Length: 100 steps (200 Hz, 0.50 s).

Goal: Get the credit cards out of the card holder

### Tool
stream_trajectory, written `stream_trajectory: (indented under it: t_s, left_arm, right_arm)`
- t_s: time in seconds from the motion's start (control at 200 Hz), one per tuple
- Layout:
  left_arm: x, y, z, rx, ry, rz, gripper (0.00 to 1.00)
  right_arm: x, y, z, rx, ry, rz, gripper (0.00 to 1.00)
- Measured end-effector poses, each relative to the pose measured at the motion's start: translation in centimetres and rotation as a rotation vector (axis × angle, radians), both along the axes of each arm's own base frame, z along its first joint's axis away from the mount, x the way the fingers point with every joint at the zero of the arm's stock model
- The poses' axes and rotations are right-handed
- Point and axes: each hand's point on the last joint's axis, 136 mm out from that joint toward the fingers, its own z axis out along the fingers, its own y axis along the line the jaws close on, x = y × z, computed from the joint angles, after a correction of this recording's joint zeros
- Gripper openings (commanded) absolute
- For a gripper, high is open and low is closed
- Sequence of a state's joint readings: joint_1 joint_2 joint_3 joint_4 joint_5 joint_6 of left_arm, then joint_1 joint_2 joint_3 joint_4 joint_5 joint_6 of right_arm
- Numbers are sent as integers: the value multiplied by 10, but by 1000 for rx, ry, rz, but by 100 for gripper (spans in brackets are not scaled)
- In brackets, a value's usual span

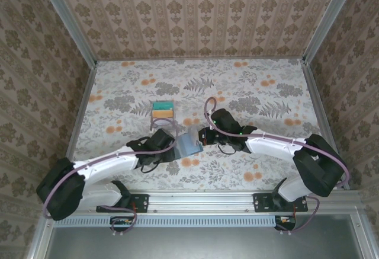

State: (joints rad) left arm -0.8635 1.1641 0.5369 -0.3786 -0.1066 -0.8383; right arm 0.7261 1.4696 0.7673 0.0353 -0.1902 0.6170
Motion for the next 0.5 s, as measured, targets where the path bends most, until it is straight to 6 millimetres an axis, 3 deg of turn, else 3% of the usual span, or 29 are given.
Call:
stream_trajectory:
  t_s: [0.185,0.35,0.5]
  left_arm:
    - [2,9,45,-83,-105,26,99]
    - [3,36,84,-155,-217,103,100]
    - [-2,74,110,-209,-311,208,100]
  right_arm:
    - [5,6,17,-32,-70,69,0]
    - [16,28,61,-42,-210,172,0]
    - [30,54,92,-73,-346,277,0]
